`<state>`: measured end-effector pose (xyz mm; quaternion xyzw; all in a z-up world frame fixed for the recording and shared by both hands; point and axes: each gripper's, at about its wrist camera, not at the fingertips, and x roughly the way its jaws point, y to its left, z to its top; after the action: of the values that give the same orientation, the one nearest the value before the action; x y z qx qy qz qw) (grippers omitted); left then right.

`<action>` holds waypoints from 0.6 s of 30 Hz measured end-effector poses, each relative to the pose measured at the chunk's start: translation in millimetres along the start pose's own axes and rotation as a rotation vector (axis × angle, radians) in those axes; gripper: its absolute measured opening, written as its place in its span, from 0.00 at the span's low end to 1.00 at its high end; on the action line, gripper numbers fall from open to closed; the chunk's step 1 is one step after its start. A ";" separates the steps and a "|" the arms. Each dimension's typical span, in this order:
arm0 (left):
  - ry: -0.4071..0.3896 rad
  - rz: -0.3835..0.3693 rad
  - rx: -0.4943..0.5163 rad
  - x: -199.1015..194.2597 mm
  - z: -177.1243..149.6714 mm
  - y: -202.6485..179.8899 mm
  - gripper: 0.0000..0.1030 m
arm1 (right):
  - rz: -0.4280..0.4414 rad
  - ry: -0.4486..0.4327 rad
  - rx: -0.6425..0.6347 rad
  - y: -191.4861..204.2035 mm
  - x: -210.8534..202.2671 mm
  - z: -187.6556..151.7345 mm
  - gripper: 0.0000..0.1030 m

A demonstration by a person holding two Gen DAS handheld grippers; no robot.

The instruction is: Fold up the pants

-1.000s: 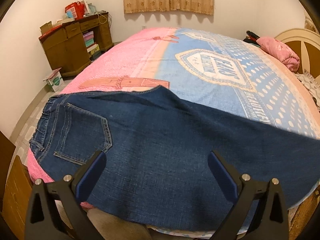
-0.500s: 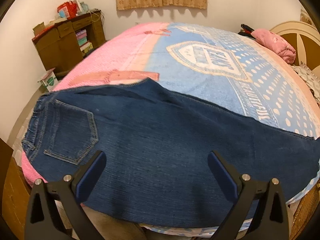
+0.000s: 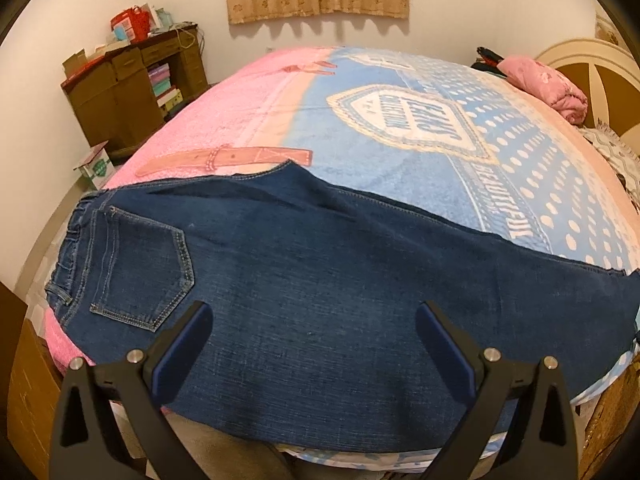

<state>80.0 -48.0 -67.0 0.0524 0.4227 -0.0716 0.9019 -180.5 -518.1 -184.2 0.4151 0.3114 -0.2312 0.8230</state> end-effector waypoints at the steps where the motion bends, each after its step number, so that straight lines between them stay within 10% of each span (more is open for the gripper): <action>1: 0.003 -0.001 -0.003 1.3 0.6 0.1 1.00 | -0.009 0.002 0.004 -0.7 1.9 -0.2 0.14; 5: 0.010 0.006 0.013 5.3 -1.7 -3.2 1.00 | 0.016 -0.020 0.050 -3.7 3.0 -3.9 0.60; 7: 0.018 0.002 0.019 7.2 -3.0 -5.0 1.00 | 0.026 -0.027 0.040 1.3 5.2 -7.2 0.58; 9: 0.016 0.000 0.021 7.2 -3.8 -5.3 1.00 | -0.009 -0.024 -0.025 12.8 6.6 -6.1 0.19; 18: 0.034 -0.010 -0.022 16.7 -3.8 2.8 1.00 | -0.134 -0.045 -0.178 29.7 -29.5 -10.7 0.19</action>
<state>88.2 -46.1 -82.2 0.0418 0.4390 -0.0705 0.8948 -185.6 -489.4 -152.3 0.3132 0.3394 -0.2664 0.8460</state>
